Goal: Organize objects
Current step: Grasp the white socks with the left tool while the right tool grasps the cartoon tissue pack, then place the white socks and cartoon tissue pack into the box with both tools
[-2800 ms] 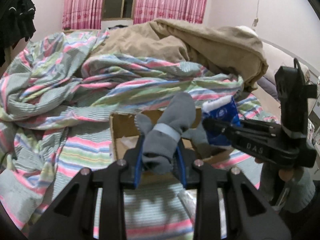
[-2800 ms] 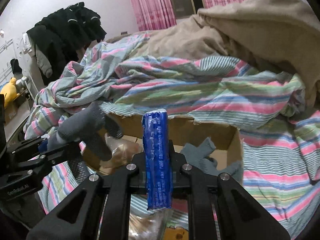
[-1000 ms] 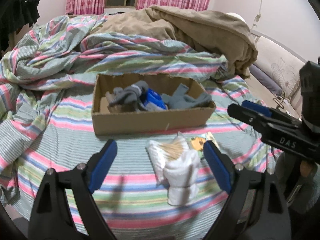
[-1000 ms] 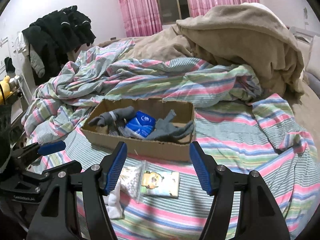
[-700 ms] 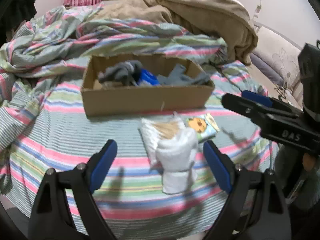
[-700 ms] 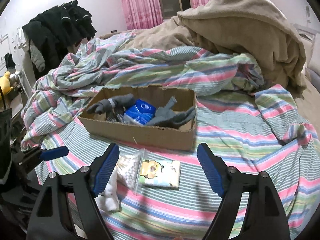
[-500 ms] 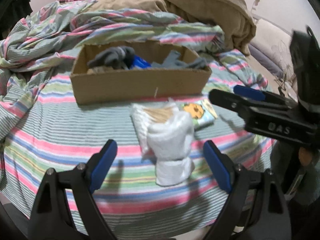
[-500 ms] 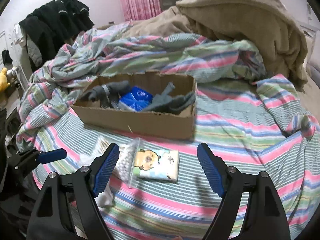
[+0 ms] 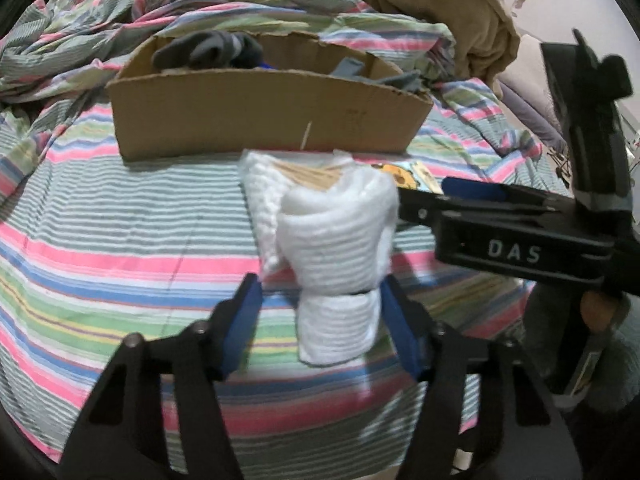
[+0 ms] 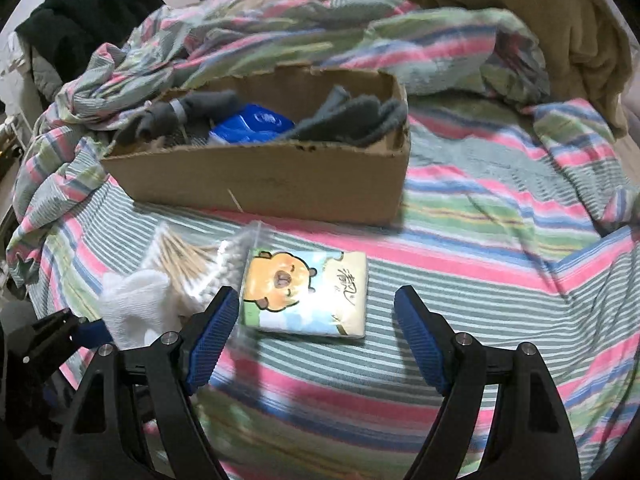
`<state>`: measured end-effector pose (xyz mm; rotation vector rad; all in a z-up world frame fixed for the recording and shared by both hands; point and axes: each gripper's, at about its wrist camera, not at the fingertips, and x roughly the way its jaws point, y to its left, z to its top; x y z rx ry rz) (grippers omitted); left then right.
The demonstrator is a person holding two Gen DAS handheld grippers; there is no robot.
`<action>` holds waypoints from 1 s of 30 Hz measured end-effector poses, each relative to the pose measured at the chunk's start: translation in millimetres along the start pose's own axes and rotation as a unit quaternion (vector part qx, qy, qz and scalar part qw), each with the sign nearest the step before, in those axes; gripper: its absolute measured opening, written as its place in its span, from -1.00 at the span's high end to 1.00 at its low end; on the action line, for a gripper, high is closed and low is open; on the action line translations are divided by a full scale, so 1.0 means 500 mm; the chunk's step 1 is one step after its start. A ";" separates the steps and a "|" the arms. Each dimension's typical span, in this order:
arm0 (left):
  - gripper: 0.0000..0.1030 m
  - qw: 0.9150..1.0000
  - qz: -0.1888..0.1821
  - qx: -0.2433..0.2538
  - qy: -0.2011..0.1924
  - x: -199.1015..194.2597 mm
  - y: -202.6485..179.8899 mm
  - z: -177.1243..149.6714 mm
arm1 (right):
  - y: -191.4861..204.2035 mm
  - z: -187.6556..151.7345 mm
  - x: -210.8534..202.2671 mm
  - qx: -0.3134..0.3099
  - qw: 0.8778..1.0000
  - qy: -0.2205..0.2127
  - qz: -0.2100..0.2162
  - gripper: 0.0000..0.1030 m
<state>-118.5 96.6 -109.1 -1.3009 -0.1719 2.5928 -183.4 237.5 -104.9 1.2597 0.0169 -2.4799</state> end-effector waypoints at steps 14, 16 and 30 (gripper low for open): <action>0.30 0.999 -0.017 0.001 -0.040 -0.063 0.000 -0.005 | -0.011 0.008 -0.064 0.019 0.999 -0.045 0.021 -0.31; 0.30 0.999 -0.018 0.000 -0.048 -0.083 0.005 -0.002 | -0.010 0.017 -0.087 0.022 0.997 -0.063 0.026 -0.32; 0.30 0.995 0.025 -0.005 -0.101 -0.172 0.101 0.122 | 0.063 0.125 -0.127 -0.006 0.991 -0.131 0.026 -0.32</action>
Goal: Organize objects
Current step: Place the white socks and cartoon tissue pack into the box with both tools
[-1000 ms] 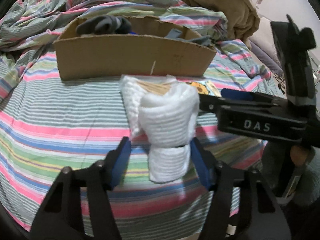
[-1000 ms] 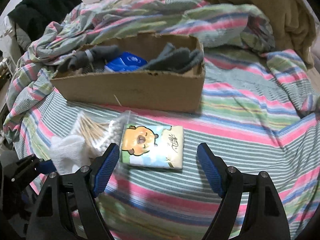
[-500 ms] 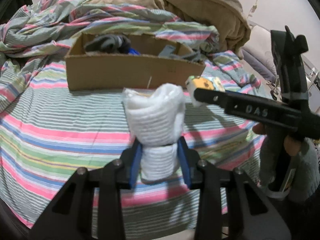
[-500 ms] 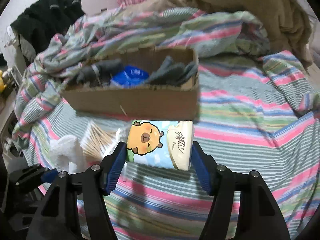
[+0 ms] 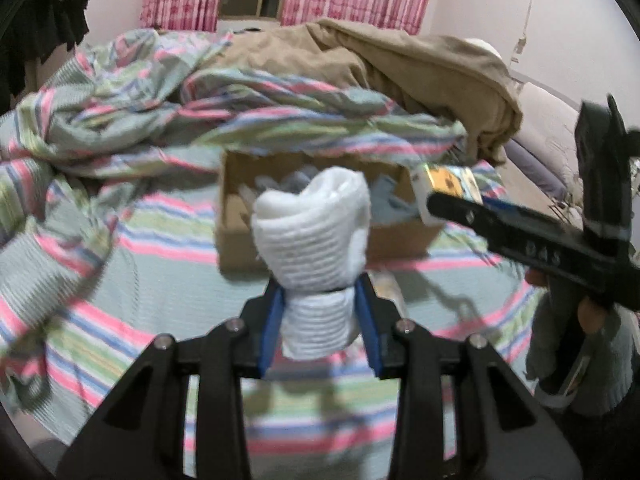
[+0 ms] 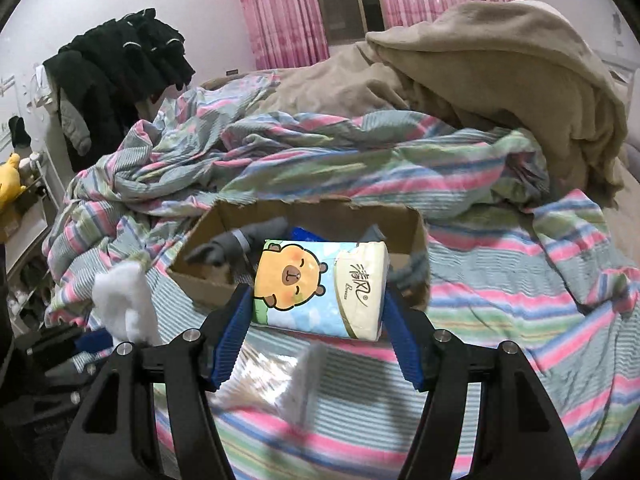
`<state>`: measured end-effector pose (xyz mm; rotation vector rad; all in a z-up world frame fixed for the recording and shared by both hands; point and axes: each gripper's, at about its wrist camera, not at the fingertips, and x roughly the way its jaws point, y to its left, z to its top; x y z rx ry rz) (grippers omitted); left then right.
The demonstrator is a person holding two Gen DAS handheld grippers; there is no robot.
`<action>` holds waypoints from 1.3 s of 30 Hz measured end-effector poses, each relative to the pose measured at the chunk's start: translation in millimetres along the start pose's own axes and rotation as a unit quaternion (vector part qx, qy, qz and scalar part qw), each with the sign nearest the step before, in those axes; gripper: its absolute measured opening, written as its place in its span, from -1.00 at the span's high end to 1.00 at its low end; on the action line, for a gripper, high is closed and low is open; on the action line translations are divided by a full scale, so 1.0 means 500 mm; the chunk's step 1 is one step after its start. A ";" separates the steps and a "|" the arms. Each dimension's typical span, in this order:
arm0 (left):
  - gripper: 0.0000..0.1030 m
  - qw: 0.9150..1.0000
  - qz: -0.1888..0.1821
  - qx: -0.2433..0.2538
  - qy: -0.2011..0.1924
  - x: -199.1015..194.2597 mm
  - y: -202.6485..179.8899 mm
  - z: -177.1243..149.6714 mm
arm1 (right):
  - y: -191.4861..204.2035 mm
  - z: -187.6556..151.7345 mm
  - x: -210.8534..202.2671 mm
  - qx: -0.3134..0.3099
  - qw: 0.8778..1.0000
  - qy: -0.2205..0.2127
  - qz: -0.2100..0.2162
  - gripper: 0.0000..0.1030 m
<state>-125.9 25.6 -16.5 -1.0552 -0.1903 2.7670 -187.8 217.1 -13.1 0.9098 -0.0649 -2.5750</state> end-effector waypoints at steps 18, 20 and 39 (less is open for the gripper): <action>0.30 1.000 -0.017 -0.004 0.009 0.136 0.021 0.148 | -0.053 0.039 0.121 0.030 0.998 0.032 -0.036 -0.32; 0.30 0.999 -0.029 -0.008 0.017 0.153 0.003 0.154 | -0.062 0.038 0.126 0.033 0.998 0.034 -0.034 -0.32; 0.26 0.996 -0.038 0.020 0.082 0.272 -0.053 0.114 | -0.096 0.020 0.161 0.031 0.998 0.044 -0.040 -0.34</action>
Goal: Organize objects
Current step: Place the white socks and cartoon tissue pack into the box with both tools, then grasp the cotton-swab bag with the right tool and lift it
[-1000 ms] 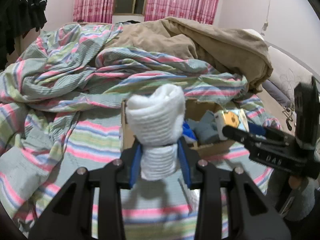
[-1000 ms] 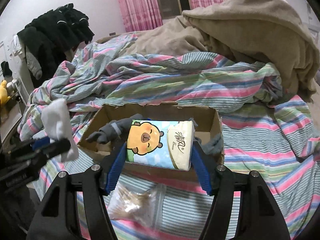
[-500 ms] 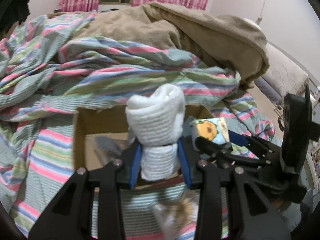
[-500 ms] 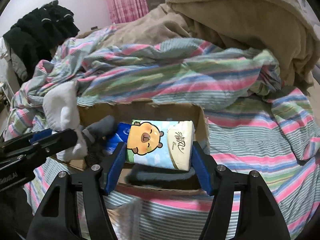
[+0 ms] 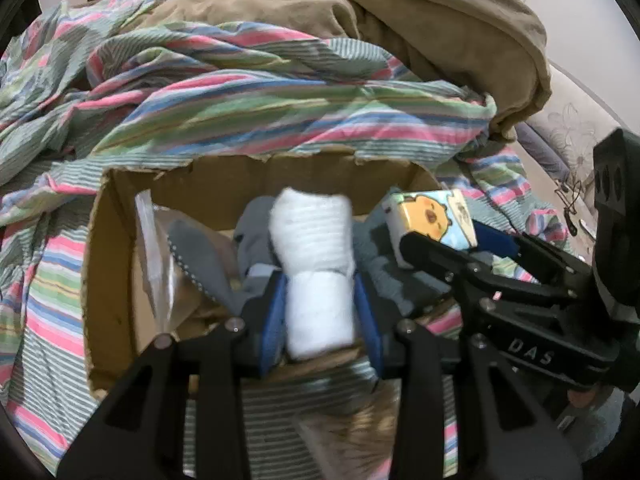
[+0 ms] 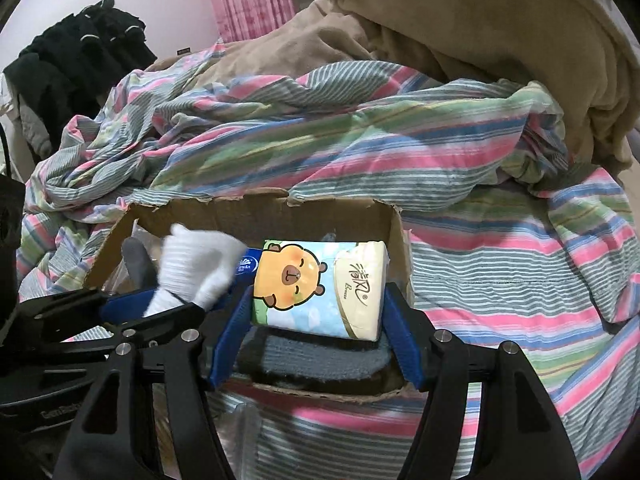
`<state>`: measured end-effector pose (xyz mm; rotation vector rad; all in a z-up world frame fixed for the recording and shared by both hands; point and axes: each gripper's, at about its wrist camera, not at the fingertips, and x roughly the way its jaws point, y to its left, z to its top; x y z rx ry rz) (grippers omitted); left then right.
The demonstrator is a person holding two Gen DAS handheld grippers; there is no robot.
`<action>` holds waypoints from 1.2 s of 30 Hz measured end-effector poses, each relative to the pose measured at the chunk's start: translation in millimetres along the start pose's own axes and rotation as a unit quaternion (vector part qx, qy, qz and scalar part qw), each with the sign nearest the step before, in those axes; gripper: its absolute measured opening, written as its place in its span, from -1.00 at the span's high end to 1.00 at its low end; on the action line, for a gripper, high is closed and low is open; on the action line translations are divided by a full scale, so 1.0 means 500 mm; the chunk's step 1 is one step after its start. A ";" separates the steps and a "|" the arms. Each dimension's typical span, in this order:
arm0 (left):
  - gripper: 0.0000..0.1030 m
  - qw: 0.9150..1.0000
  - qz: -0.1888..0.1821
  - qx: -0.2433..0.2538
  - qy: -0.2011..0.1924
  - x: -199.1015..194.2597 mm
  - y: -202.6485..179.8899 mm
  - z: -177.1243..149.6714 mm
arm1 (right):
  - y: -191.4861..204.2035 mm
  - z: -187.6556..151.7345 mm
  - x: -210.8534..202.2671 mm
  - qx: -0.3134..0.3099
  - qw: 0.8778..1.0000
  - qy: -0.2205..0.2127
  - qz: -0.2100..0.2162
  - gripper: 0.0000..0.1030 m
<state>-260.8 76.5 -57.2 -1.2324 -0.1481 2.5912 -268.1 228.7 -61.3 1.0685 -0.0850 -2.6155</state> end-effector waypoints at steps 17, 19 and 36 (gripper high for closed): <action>-0.36 0.998 0.050 -0.008 -0.036 -0.125 -0.007 -0.063 | 0.002 -0.031 -0.153 -0.010 0.999 -0.053 -0.006 -0.84; -0.36 0.998 0.056 -0.009 -0.034 -0.136 -0.010 -0.082 | 0.006 -0.049 -0.163 -0.013 0.999 -0.047 0.001 -0.84; -0.36 0.996 0.076 -0.027 -0.027 -0.239 0.000 -0.217 | 0.088 -0.172 -0.190 -0.046 0.998 0.002 0.053 -0.84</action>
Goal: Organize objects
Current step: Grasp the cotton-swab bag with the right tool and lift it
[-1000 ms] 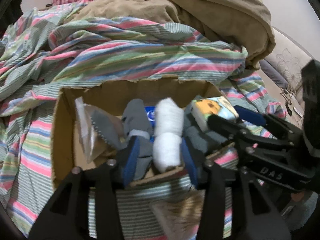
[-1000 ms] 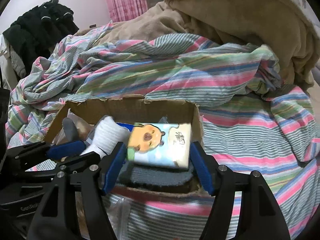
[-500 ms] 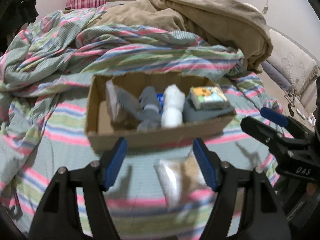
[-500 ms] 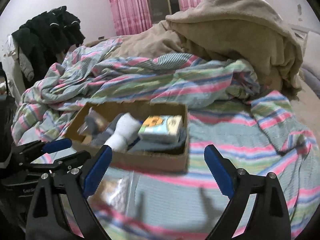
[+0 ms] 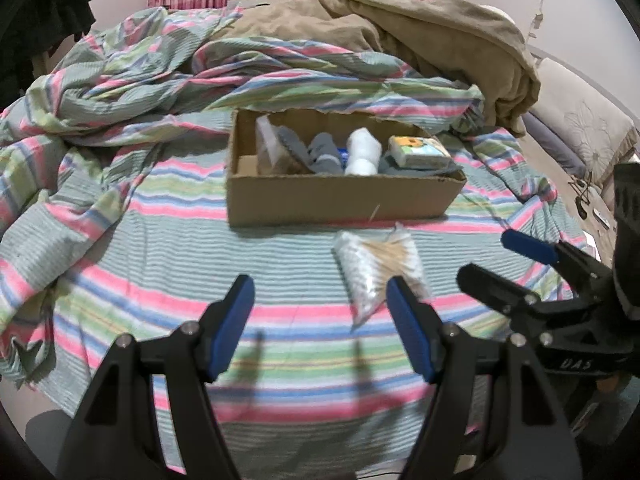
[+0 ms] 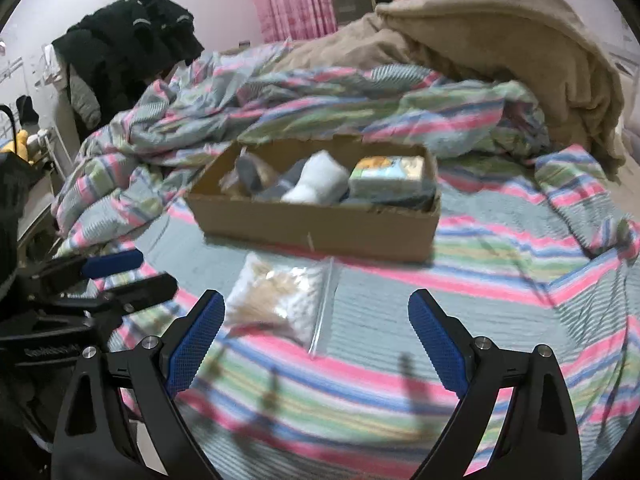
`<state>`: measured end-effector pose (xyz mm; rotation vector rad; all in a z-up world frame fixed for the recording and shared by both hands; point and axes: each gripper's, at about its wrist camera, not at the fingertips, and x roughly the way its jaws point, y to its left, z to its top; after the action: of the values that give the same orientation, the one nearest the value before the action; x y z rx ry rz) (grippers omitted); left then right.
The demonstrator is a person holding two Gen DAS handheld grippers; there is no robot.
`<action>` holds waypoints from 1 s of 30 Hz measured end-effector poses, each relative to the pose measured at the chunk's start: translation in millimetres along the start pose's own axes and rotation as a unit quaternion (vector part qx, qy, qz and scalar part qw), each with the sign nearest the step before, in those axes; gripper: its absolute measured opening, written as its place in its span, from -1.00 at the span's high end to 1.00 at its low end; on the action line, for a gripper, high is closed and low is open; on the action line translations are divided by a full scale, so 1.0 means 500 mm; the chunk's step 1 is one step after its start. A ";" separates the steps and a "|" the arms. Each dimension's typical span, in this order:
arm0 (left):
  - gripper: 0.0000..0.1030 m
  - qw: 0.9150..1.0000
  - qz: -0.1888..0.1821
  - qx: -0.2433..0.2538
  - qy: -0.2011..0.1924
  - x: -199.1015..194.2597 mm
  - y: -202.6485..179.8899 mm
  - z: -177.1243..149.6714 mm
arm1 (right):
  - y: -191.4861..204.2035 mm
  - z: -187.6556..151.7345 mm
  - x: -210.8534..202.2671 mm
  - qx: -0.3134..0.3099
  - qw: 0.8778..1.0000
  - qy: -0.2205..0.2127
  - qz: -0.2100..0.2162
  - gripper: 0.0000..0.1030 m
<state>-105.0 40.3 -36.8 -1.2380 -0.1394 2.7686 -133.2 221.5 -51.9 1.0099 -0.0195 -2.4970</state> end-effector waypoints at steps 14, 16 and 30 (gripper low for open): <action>-0.36 0.999 0.023 -0.027 0.033 0.066 0.092 -0.046 | 0.030 -0.003 0.112 -0.008 0.999 0.045 -0.009 -0.84; -0.36 0.999 0.028 -0.031 0.033 0.074 0.105 -0.049 | 0.031 0.000 0.134 -0.005 0.998 0.060 -0.011 -0.85; -0.36 0.998 0.027 -0.045 0.037 0.094 0.141 -0.057 | 0.058 0.001 0.193 -0.010 0.996 0.085 -0.012 -0.70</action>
<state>-119.0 -22.1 -99.3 -1.3831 -0.2309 2.7860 -183.2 156.3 -109.7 1.2161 0.0698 -2.4188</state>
